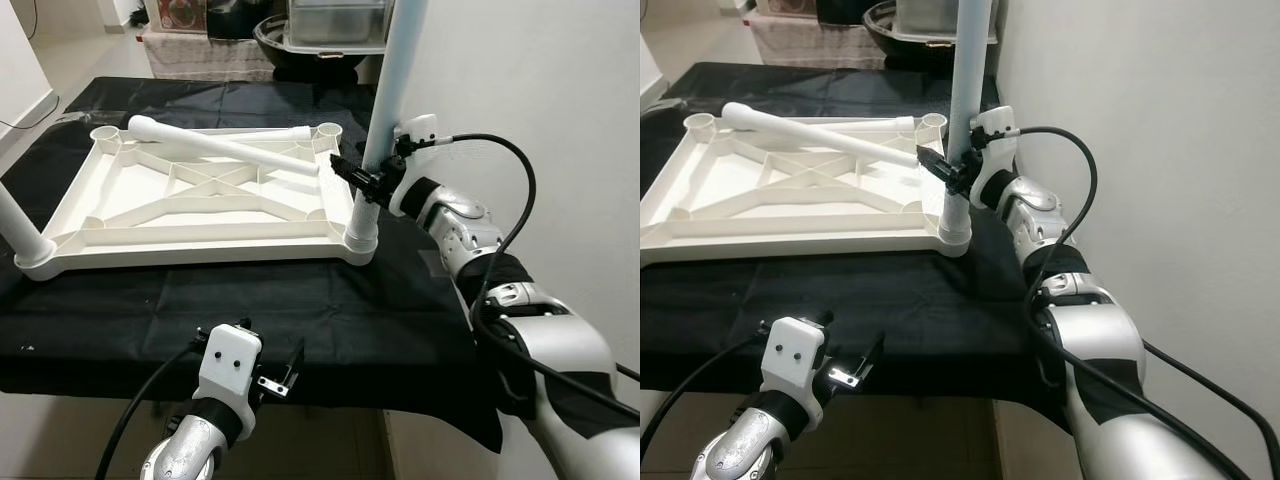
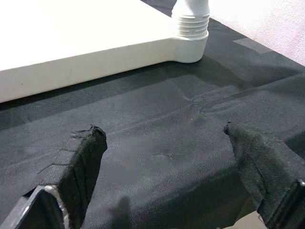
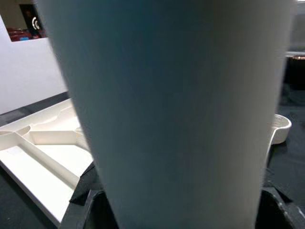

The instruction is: Building children table

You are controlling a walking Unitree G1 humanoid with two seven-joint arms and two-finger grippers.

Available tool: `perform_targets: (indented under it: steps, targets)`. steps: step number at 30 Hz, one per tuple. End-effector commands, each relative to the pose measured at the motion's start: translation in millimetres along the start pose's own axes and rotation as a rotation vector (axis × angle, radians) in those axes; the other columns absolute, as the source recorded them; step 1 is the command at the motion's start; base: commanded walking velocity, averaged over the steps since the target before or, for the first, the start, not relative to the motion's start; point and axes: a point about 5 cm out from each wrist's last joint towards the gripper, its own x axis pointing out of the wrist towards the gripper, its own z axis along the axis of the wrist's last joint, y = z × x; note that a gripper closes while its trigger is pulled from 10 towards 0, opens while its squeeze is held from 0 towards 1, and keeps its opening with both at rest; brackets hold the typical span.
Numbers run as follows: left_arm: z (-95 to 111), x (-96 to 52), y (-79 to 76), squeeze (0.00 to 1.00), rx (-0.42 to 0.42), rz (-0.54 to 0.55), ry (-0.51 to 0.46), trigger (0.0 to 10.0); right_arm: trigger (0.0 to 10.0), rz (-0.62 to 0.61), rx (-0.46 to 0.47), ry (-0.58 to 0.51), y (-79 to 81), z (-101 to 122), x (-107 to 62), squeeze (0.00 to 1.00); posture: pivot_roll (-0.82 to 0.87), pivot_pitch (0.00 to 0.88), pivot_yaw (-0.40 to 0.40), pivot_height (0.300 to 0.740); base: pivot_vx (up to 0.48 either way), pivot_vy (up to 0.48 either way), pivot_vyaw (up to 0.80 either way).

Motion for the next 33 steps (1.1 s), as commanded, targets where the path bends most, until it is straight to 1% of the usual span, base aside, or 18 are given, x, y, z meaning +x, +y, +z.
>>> perform_targets:
  steps: [1,4,8,16,17,18,19,20,22,23,24,25,26,27,29,31,32,33]
  targets:
    - [-2.0,-1.4,-1.2,0.00,0.008,0.001,0.007,10.0,0.0,0.014,-0.001,0.007,6.1,-0.9,5.5,0.00,0.13,0.123,-0.066,0.740,0.000,0.000,0.00]
    - [-1.4,-1.3,-1.4,0.00,0.010,0.001,0.005,10.0,0.0,-0.044,-0.023,0.006,4.2,0.2,6.8,0.00,0.13,0.122,-0.067,0.740,0.000,0.000,0.00]
    - [-1.3,-1.3,-1.5,0.00,0.010,0.001,0.004,10.0,0.0,-0.051,-0.029,0.007,3.9,0.1,6.8,0.00,0.13,0.122,-0.067,0.740,0.000,0.000,0.00]
    - [-0.6,-0.7,-2.3,0.00,0.009,0.002,0.000,10.0,0.0,-0.146,0.001,0.004,-1.0,-8.3,2.6,0.00,0.13,0.122,-0.071,0.740,0.000,0.000,0.00]
    - [-0.2,-0.6,-2.2,0.00,0.009,0.002,-0.003,10.0,0.0,-0.348,-0.032,0.043,-10.0,-20.7,-4.4,0.00,0.12,0.119,-0.066,0.740,0.000,0.000,0.00]
    - [-0.2,-0.6,-2.2,0.00,0.009,0.002,-0.003,10.0,0.0,-0.348,-0.032,0.043,-10.0,-20.7,-4.4,0.00,0.12,0.119,-0.066,0.740,0.000,0.000,0.00]
    - [-0.2,-0.6,-2.1,0.00,0.009,0.002,-0.003,10.0,0.0,-0.513,-0.039,0.082,-17.0,-29.3,-10.5,0.00,0.12,0.118,-0.065,0.740,0.000,0.000,0.00]
    - [-0.2,-0.6,-2.1,0.00,0.009,0.002,-0.003,10.0,0.0,-0.513,-0.039,0.082,-17.0,-29.3,-10.5,0.00,0.12,0.118,-0.065,0.740,0.000,0.000,0.00]
    - [-0.8,-0.8,-1.8,0.00,0.009,-0.001,-0.003,10.0,0.0,-0.891,-0.051,0.132,-29.0,-43.4,-27.4,0.00,0.11,0.114,-0.057,0.740,0.000,0.000,0.00]
    - [-0.8,-0.8,-1.8,0.00,0.009,-0.001,-0.003,10.0,0.0,-0.891,-0.051,0.132,-29.0,-43.4,-27.4,0.00,0.11,0.114,-0.057,0.740,0.000,0.000,0.00]
    - [-1.0,-0.8,-1.8,0.00,0.010,-0.004,-0.003,10.0,0.0,-1.059,-0.001,0.137,-26.6,-50.7,-32.0,0.00,0.11,0.112,-0.059,0.740,0.000,0.000,0.00]
    - [-1.0,-0.8,-1.8,0.00,0.010,-0.004,-0.003,10.0,0.0,-1.059,-0.001,0.137,-26.6,-50.7,-32.0,0.00,0.11,0.112,-0.059,0.740,0.000,0.000,0.00]
    - [-1.1,-0.6,-1.9,0.00,0.011,-0.006,-0.002,10.0,0.0,-1.172,0.044,0.130,-17.8,-55.0,-30.3,0.00,0.12,0.110,-0.059,0.740,0.000,0.000,0.00]
    - [-1.2,-0.4,-2.0,0.00,0.012,-0.007,-0.002,10.0,0.0,-1.215,0.092,0.130,-6.6,-57.8,-24.3,0.00,0.12,0.110,-0.059,0.740,0.000,0.000,0.00]
    - [-1.3,-0.3,-2.1,0.00,0.014,-0.006,-0.001,10.0,0.0,-1.217,0.151,0.118,20.2,-56.5,-5.4,0.00,0.13,0.108,-0.063,0.740,0.000,0.000,0.00]
    - [-1.5,-0.5,-2.1,0.00,0.015,-0.006,-0.001,10.0,0.0,-1.208,0.165,0.118,28.3,-55.8,0.3,0.00,0.13,0.106,-0.066,0.740,0.000,0.000,0.00]
    - [-1.5,-0.5,-2.1,0.00,0.015,-0.006,-0.001,10.0,0.0,-1.208,0.165,0.118,28.3,-55.8,0.3,0.00,0.13,0.106,-0.066,0.740,0.000,0.000,0.00]
    - [-1.7,-0.7,-2.4,0.00,0.014,-0.005,0.000,10.0,0.0,-1.192,0.171,0.118,37.7,-54.3,7.0,0.00,0.13,0.103,-0.068,0.740,0.000,0.000,0.00]
